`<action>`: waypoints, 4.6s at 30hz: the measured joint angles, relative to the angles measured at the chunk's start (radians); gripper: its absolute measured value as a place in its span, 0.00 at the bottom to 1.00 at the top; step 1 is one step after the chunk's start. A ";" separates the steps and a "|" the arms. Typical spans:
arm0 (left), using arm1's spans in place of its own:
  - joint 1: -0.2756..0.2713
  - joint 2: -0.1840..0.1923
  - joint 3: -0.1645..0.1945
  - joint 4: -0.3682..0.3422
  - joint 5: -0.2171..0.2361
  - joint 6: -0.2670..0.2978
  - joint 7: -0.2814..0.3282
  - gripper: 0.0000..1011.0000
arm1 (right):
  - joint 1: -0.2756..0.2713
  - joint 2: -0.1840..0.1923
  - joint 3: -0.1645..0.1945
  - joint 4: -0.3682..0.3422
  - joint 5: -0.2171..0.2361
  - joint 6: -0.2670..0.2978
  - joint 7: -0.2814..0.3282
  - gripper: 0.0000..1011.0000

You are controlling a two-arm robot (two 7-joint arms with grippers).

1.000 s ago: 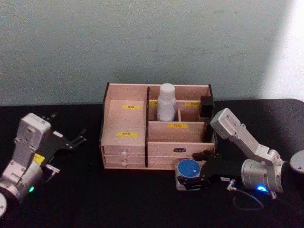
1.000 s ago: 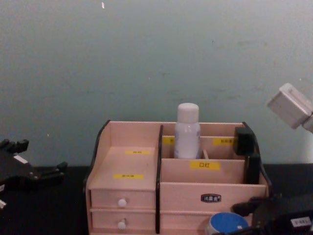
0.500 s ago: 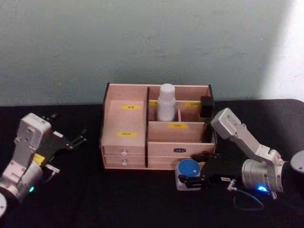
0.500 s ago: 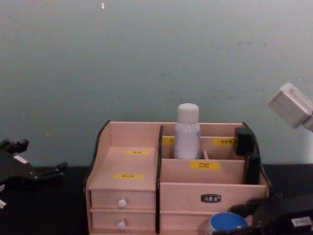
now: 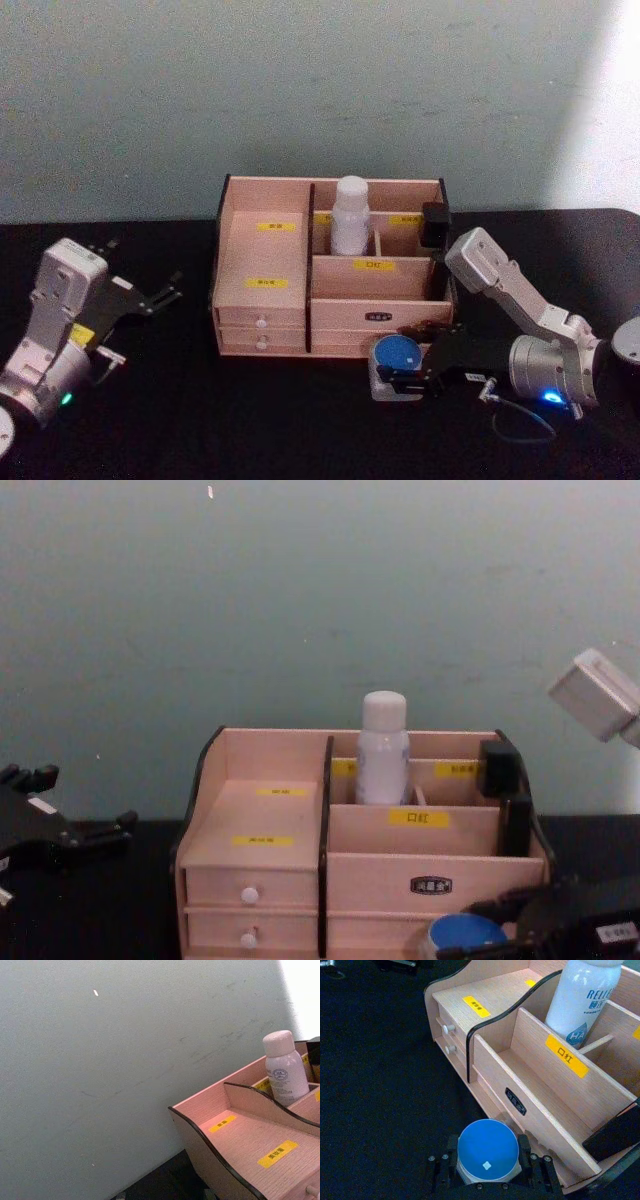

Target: Pick up the facial cleanser and watermelon frost from the table and place them into the tiered storage box.

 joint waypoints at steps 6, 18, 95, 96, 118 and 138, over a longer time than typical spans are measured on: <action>0.000 0.000 0.000 0.000 0.000 0.000 0.000 0.99 | 0.000 0.000 0.000 0.000 0.001 0.000 0.000 0.70; 0.000 0.000 0.000 0.000 0.000 0.000 0.000 0.99 | -0.015 0.037 0.017 -0.050 0.049 -0.003 0.044 0.70; 0.000 0.000 0.000 0.000 0.000 0.000 0.000 0.99 | 0.369 -0.366 -0.087 0.416 -0.055 -0.205 0.028 0.70; 0.000 0.000 0.000 0.000 0.000 0.000 0.000 0.99 | 0.372 -0.371 -0.087 0.426 -0.058 -0.205 0.028 0.70; 0.000 0.000 0.000 0.000 0.000 0.000 0.000 0.99 | 0.380 -0.389 -0.082 0.464 -0.082 -0.204 0.029 0.70; 0.000 0.000 0.000 0.000 0.000 0.000 0.000 0.99 | 0.379 -0.388 -0.082 0.462 -0.078 -0.203 0.028 0.99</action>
